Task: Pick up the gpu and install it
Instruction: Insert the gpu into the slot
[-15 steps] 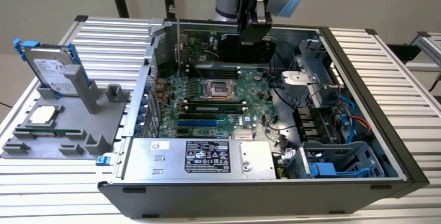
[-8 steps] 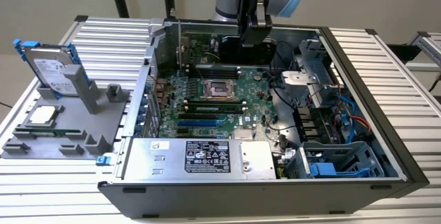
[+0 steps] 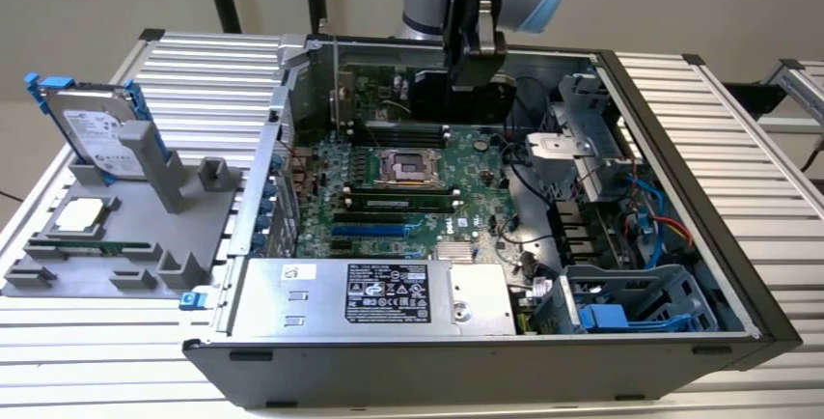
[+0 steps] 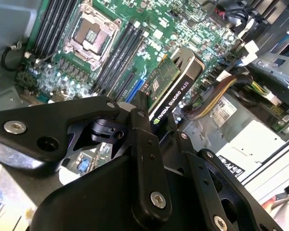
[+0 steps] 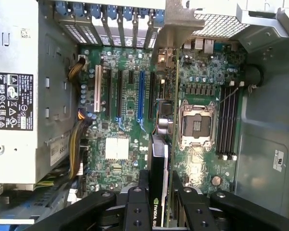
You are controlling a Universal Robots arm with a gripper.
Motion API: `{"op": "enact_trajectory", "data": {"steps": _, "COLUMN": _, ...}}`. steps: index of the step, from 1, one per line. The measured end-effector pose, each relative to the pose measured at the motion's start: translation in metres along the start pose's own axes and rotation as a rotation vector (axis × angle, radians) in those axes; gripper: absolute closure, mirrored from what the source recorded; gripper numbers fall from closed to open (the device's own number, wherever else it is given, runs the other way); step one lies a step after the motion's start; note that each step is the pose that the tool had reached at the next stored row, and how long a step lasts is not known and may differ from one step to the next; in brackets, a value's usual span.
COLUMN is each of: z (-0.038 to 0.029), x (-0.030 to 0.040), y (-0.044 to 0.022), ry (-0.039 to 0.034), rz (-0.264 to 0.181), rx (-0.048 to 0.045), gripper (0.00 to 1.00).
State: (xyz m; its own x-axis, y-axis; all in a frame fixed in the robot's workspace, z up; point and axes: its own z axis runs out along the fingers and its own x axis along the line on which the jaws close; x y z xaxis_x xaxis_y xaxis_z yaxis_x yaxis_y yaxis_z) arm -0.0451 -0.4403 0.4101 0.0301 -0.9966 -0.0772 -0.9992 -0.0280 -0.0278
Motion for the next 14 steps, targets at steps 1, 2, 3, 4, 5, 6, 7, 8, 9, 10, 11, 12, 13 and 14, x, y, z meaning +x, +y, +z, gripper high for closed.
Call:
{"op": "enact_trajectory", "data": {"steps": 1, "z": 0.0004, "x": 0.0, "y": 0.0, "ry": 0.0001, "rz": 0.0, "rx": 0.0, "gripper": 1.0}}
{"op": "enact_trajectory", "data": {"steps": 2, "z": 0.001, "x": 0.0001, "y": 0.0, "ry": 0.0, "rz": 0.0, "rx": 0.0001, "gripper": 1.0}}
{"op": "enact_trajectory", "data": {"steps": 3, "z": 0.0014, "x": 0.0001, "y": 0.0, "ry": 0.0001, "rz": 0.0, "rx": 0.0, "gripper": 1.0}}
{"op": "enact_trajectory", "data": {"steps": 4, "z": 0.0018, "x": 0.0001, "y": 0.0001, "ry": 0.0001, "rz": 0.0, "rx": 0.0, "gripper": 1.0}}
{"op": "enact_trajectory", "data": {"steps": 5, "z": 0.0023, "x": 0.0002, "y": 0.0001, "ry": 0.0, "rz": 0.0, "rx": 0.0, "gripper": 1.0}}
{"op": "enact_trajectory", "data": {"steps": 6, "z": 0.0027, "x": 0.0002, "y": 0.0001, "ry": 0.0, "rz": 0.0, "rx": 0.0001, "gripper": 1.0}}
{"op": "enact_trajectory", "data": {"steps": 7, "z": 0.0032, "x": 0.0003, "y": 0.0001, "ry": 0.0002, "rz": 0.0, "rx": 0.0001, "gripper": 1.0}}
{"op": "enact_trajectory", "data": {"steps": 8, "z": 0.0038, "x": 0.0003, "y": 0.0001, "ry": 0.0001, "rz": 0.0, "rx": 0.0002, "gripper": 1.0}}
{"op": "enact_trajectory", "data": {"steps": 9, "z": 0.0044, "x": 0.0003, "y": 0.0001, "ry": 0.0, "rz": 0.0, "rx": 0.0003, "gripper": 1.0}}
{"op": "enact_trajectory", "data": {"steps": 10, "z": 0.005, "x": 0.0004, "y": 0.0001, "ry": 0.0001, "rz": 0.0, "rx": 0.0004, "gripper": 1.0}}
{"op": "enact_trajectory", "data": {"steps": 11, "z": 0.0055, "x": 0.0004, "y": 0.0002, "ry": 0.0001, "rz": 0.0, "rx": 0.0004, "gripper": 1.0}}
{"op": "enact_trajectory", "data": {"steps": 12, "z": 0.0061, "x": 0.0005, "y": 0.0002, "ry": 0.0001, "rz": 0.0, "rx": 0.0005, "gripper": 1.0}}
{"op": "enact_trajectory", "data": {"steps": 13, "z": 0.0066, "x": 0.0005, "y": 0.0002, "ry": 0.0001, "rz": 0.0, "rx": 0.0005, "gripper": 1.0}}
{"op": "enact_trajectory", "data": {"steps": 14, "z": 0.007, "x": 0.0005, "y": 0.0002, "ry": 0.0001, "rz": 0.0, "rx": 0.0005, "gripper": 1.0}}
